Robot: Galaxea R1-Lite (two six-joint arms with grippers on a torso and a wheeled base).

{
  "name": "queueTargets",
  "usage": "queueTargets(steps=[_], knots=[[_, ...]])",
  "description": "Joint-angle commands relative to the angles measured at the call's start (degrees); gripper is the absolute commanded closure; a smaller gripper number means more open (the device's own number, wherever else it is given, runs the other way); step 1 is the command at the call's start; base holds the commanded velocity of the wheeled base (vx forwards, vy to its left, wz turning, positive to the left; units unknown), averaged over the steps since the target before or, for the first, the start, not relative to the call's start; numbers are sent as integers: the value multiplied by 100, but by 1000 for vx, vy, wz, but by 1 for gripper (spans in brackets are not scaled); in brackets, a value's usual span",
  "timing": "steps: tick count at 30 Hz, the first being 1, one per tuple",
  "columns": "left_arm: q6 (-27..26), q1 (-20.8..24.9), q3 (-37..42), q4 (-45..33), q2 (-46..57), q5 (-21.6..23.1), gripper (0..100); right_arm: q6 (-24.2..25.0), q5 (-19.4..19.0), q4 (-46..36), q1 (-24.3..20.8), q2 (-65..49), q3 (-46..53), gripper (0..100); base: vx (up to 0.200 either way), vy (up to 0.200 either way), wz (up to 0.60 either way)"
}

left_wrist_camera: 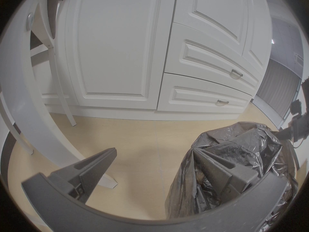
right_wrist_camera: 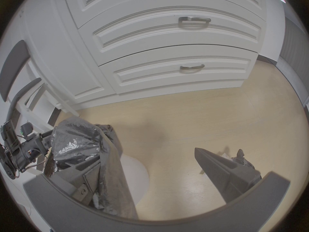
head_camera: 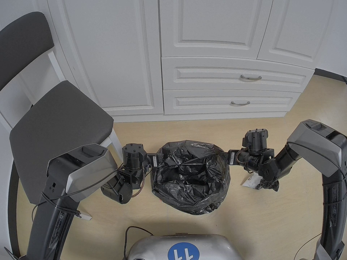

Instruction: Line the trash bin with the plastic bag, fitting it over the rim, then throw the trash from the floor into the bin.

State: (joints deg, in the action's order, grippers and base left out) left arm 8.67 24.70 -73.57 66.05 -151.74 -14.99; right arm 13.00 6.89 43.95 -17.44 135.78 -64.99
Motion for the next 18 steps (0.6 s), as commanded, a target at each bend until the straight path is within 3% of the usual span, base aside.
queueTargets(steps=[1, 18], knots=[[47, 9, -166, -4, -119, -30, 0, 1, 32, 0, 83, 318, -198, 0, 0, 0, 0], [170, 9, -580, -277, -445, -250, 0, 247, 120, 0, 145, 1117, -787, 0, 0, 0, 0]])
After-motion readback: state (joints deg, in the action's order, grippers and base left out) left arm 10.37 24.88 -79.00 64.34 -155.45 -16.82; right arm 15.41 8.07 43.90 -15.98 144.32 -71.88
